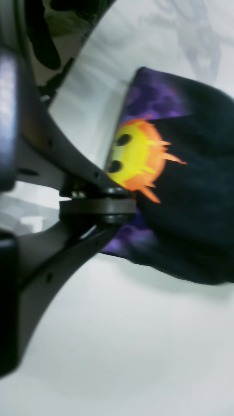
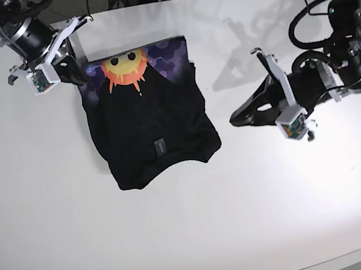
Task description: Fold the T-shirt properly
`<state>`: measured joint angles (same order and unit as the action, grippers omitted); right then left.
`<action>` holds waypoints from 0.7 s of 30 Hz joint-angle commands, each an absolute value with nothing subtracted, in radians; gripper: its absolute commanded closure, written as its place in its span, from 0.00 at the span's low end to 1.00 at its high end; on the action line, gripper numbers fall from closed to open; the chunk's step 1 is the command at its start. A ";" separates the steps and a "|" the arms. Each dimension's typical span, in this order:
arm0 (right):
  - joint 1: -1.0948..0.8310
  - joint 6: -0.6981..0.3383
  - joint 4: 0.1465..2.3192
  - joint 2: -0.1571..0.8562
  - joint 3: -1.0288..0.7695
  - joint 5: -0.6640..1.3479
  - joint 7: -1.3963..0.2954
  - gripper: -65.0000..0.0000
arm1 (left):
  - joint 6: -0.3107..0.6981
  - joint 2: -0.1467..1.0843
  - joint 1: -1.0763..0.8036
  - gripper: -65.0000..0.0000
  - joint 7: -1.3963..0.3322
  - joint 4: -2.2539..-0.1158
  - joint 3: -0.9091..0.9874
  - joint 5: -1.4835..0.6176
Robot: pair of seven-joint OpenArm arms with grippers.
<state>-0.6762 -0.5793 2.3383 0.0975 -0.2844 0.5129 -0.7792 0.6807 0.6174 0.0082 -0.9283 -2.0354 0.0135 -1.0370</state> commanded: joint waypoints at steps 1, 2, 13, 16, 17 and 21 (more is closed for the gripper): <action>-0.691 -0.561 2.356 0.103 -0.294 0.528 -0.753 1.00 | 0.691 0.635 -0.021 1.00 -0.927 -2.059 0.060 -1.077; -0.706 -0.536 2.356 0.102 -0.301 0.527 -0.753 1.00 | 0.692 0.634 -0.065 1.00 -0.955 -2.069 0.099 -1.099; -0.942 -0.510 2.356 0.102 -0.545 0.692 -0.789 1.00 | 0.673 0.628 -0.558 1.00 -1.040 -2.275 0.474 -1.209; -0.998 -0.531 2.356 0.102 -0.603 0.761 -0.818 1.00 | 0.673 0.611 -0.674 1.00 -1.040 -2.299 0.539 -1.210; -1.016 -0.540 2.356 0.101 -0.618 0.779 -0.826 1.00 | 0.673 0.600 -0.707 1.00 -1.040 -2.300 0.556 -1.210; -1.089 -0.562 2.356 0.097 -0.644 0.808 -0.844 1.00 | 0.693 0.548 -0.837 1.00 -1.041 -2.299 0.598 -1.201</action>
